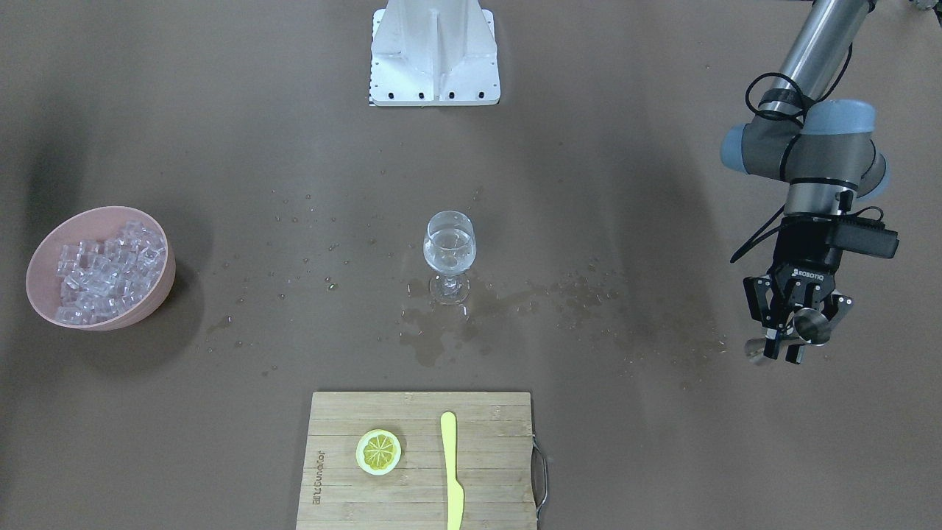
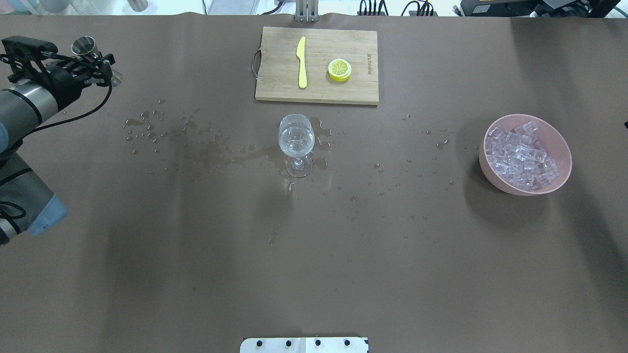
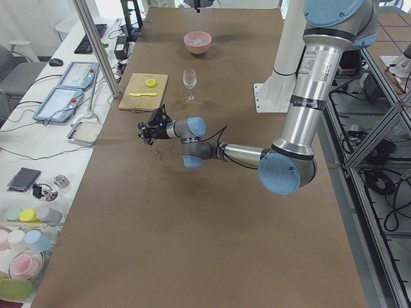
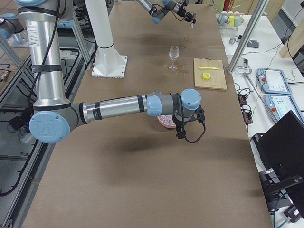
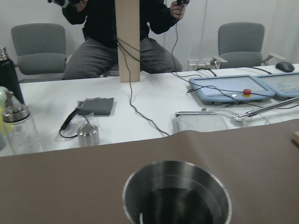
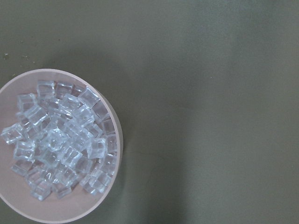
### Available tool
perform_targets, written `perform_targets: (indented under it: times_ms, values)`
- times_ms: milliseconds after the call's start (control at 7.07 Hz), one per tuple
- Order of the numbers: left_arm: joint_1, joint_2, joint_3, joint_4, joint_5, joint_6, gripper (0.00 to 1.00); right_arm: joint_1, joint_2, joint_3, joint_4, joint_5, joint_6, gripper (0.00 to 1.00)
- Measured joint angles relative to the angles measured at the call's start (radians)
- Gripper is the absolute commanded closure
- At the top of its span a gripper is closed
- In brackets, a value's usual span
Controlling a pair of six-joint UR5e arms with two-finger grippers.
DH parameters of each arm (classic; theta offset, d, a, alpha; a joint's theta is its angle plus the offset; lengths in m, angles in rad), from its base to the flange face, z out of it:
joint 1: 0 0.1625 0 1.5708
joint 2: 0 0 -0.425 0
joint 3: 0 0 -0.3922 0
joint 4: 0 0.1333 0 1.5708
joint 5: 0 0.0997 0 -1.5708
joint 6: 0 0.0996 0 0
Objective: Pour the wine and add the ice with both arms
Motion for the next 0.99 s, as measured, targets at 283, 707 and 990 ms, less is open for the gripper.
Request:
perform_targets:
  times_ms: [283, 707, 990]
  values:
    - [0.042, -0.006, -0.097, 0.059, 0.012, -0.017, 1.00, 0.000, 0.000, -0.004, 0.000, 0.002, 0.000, 0.00]
    - [0.244, -0.080, -0.350, 0.388, 0.194, 0.178, 1.00, 0.000, 0.010, -0.014, -0.001, 0.004, 0.001, 0.00]
    - [0.391, -0.195, -0.405, 0.568, 0.342, 0.301, 1.00, 0.000, 0.015, -0.020, -0.001, 0.004, 0.001, 0.00]
